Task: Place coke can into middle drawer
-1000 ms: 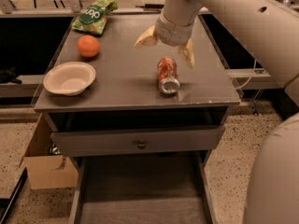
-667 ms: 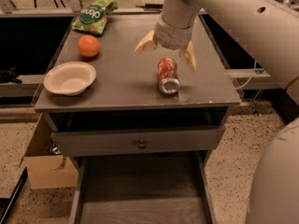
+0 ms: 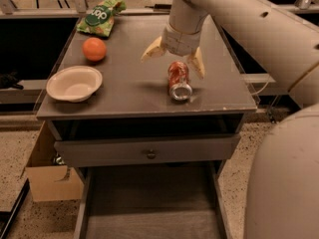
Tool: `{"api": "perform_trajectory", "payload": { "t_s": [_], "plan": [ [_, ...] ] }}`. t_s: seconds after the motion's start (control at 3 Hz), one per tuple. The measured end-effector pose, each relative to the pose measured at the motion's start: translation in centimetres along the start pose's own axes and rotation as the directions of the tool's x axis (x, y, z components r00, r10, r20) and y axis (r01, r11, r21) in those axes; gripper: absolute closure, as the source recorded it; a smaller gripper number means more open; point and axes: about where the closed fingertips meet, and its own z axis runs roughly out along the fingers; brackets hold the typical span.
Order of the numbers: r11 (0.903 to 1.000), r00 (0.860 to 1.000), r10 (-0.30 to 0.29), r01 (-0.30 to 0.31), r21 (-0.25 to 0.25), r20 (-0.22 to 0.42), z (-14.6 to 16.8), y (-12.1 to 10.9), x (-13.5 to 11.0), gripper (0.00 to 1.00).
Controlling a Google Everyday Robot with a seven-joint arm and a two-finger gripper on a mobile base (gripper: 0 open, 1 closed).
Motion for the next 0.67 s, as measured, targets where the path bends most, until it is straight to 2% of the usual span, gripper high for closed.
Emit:
{"api": "perform_trajectory", "payload": {
  "t_s": [0.33,0.67],
  "plan": [
    [0.9996,0.999,0.028,-0.027,-0.007,0.038,2.29,0.44,0.65,0.00],
    [0.9995,0.999,0.031,-0.030,-0.008,0.042,2.68,0.48,0.75,0.12]
  ]
}}
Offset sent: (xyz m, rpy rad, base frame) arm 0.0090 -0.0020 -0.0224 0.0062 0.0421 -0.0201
